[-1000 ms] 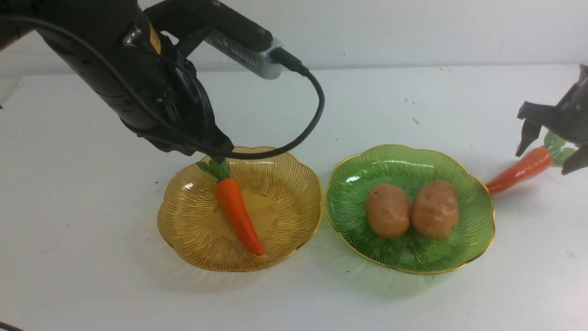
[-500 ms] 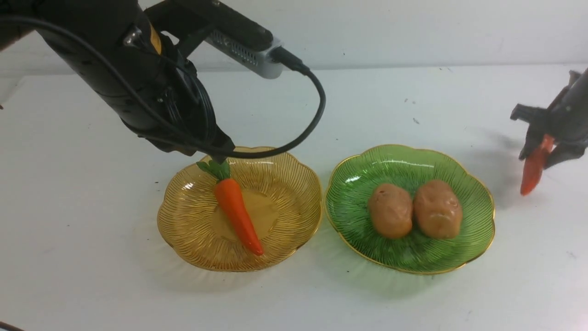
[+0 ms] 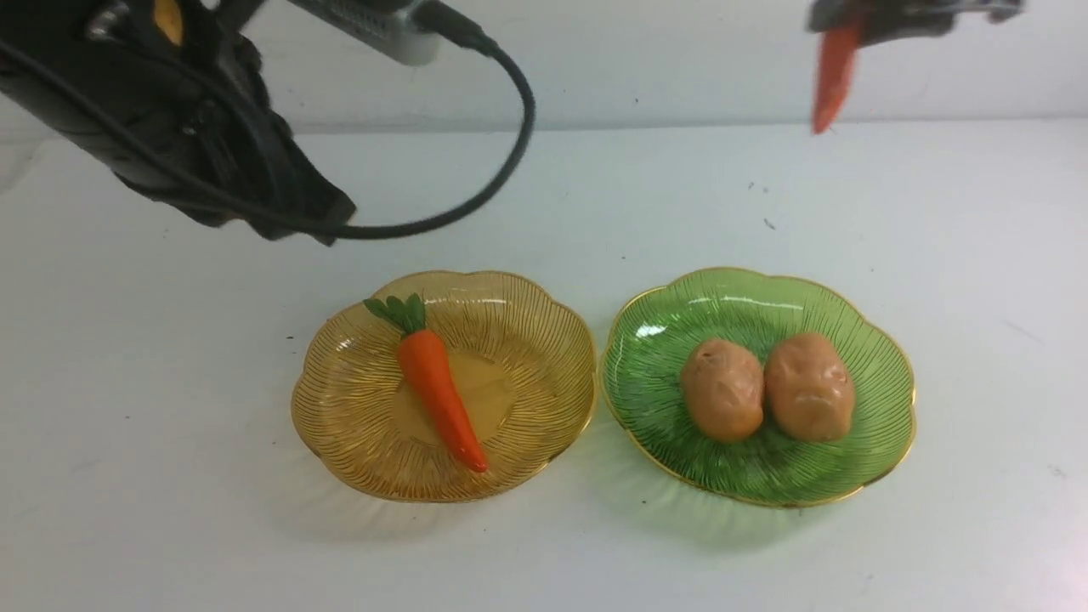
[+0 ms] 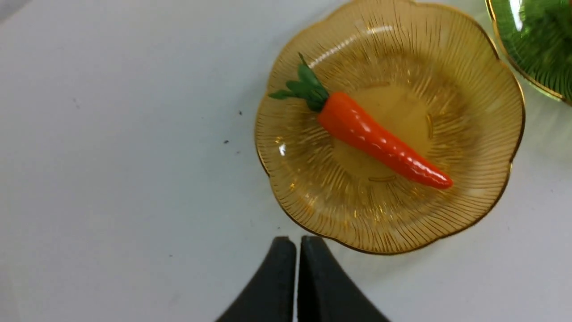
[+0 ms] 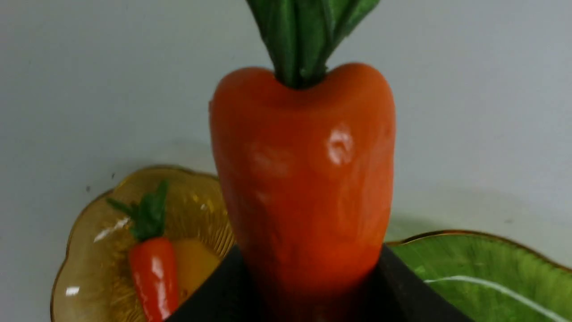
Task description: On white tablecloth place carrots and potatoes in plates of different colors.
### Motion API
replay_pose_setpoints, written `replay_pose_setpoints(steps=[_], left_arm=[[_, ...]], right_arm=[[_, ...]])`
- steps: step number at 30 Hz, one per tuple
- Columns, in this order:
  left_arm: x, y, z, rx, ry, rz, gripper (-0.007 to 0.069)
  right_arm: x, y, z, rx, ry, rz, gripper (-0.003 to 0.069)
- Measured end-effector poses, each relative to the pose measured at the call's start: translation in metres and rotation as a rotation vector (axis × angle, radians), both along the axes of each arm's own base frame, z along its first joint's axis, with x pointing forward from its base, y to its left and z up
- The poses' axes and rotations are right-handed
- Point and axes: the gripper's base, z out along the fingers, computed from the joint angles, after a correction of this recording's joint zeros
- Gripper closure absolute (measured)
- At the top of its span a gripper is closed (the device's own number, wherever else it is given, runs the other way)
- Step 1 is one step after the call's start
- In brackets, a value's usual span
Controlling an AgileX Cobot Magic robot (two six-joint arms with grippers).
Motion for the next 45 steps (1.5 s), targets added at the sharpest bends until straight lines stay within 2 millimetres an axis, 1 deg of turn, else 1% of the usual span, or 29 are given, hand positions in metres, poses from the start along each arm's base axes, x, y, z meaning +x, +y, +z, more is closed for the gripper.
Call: replay_pose_setpoints(steps=[1,3,4,6,7,9,10,12,13,15,17,18,19,20,22,24,25,26,28,29,33,34,35,37,38,40,41,44,45], left_arm=[[-0.004,0.002,0.003,-0.008,-0.009,0.003,0.0628],[-0.024,0.014,0.014,-0.047,-0.056,0.016,0.0628],[-0.033,0.019,0.017,-0.056,-0.071,0.022,0.0628],[-0.051,0.03,0.019,-0.077,-0.094,0.031,0.0628],[-0.064,0.037,0.019,-0.093,-0.107,0.039,0.0628],[-0.08,0.046,0.014,-0.11,-0.111,0.053,0.0628],[-0.09,0.052,0.012,-0.12,-0.114,0.061,0.0628],[-0.104,0.06,0.009,-0.144,-0.128,0.075,0.0628],[-0.11,0.063,0.008,-0.154,-0.135,0.079,0.0628],[-0.121,0.07,0.006,-0.172,-0.152,0.085,0.0628],[-0.132,0.076,0.004,-0.186,-0.169,0.09,0.0628],[-0.135,0.078,0.003,-0.192,-0.174,0.093,0.0628],[-0.137,0.079,0.003,-0.196,-0.178,0.093,0.0628],[-0.139,0.08,0.002,-0.2,-0.181,0.095,0.0628],[-0.143,0.082,0.001,-0.207,-0.187,0.099,0.0628],[-0.147,0.085,0.0,-0.213,-0.192,0.099,0.0628],[-0.149,0.086,-0.001,-0.216,-0.196,0.1,0.0628],[-0.151,0.087,-0.002,-0.217,-0.197,0.099,0.0628],[-0.154,0.089,-0.004,-0.22,-0.201,0.1,0.0628],[-0.155,0.089,-0.005,-0.221,-0.201,0.101,0.0628],[-0.161,0.093,-0.007,-0.231,-0.21,0.104,0.0628],[-0.162,0.093,-0.008,-0.232,-0.212,0.103,0.0628],[-0.164,0.094,-0.008,-0.237,-0.215,0.106,0.0628],[-0.166,0.096,-0.01,-0.244,-0.215,0.111,0.0628],[-0.166,0.096,-0.011,-0.245,-0.215,0.113,0.0628],[-0.167,0.096,-0.014,-0.242,-0.21,0.114,0.0628],[-0.166,0.096,-0.015,-0.241,-0.206,0.115,0.0628],[-0.165,0.095,-0.021,-0.229,-0.188,0.116,0.0628],[-0.164,0.095,-0.024,-0.225,-0.182,0.116,0.0628]], right_arm=[[-0.003,0.014,-0.006,-0.012,0.013,0.032,0.0376],[-0.015,0.06,-0.026,-0.054,0.046,0.134,0.0376],[-0.022,0.082,-0.035,-0.073,0.058,0.184,0.0376],[-0.035,0.119,-0.058,-0.104,0.09,0.273,0.0376],[-0.041,0.138,-0.073,-0.12,0.115,0.315,0.0376],[-0.045,0.154,-0.094,-0.139,0.15,0.348,0.0368],[-0.047,0.159,-0.102,-0.146,0.166,0.356,0.0349],[-0.047,0.166,-0.117,-0.151,0.2,0.352,0.0265],[-0.047,0.167,-0.123,-0.151,0.216,0.341,0.0207],[-0.047,0.168,-0.126,-0.148,0.229,0.326,0.0099],[-0.045,0.168,-0.12,-0.146,0.21,0.321,0.003],[-0.044,0.167,-0.114,-0.154,0.183,0.317,0.0015],[-0.045,0.166,-0.11,-0.158,0.173,0.315,0.0016],[-0.045,0.164,-0.106,-0.163,0.162,0.312,0.0019],[-0.047,0.16,-0.089,-0.175,0.119,0.306,0.0039],[-0.051,0.154,-0.067,-0.184,0.067,0.299,0.0079],[-0.054,0.149,-0.053,-0.192,0.032,0.293,0.0104],[-0.06,0.142,-0.033,-0.2,-0.016,0.284,0.0132],[-0.069,0.131,-0.007,-0.214,-0.075,0.27,0.0186],[-0.076,0.123,0.009,-0.224,-0.113,0.26,0.0218],[-0.101,0.098,0.051,-0.253,-0.205,0.229,0.0309],[-0.111,0.088,0.062,-0.267,-0.225,0.217,0.0343],[-0.134,0.068,0.086,-0.275,-0.274,0.185,0.041],[-0.163,0.041,0.106,-0.29,-0.309,0.141,0.0486],[-0.173,0.032,0.11,-0.295,-0.316,0.126,0.0507],[-0.198,0.009,0.117,-0.305,-0.333,0.078,0.0559],[-0.218,-0.009,0.119,-0.315,-0.344,0.041,0.0587],[-0.249,-0.037,0.117,-0.308,-0.364,-0.033,0.0636],[-0.266,-0.051,0.114,-0.29,-0.396,-0.069,0.0652]])
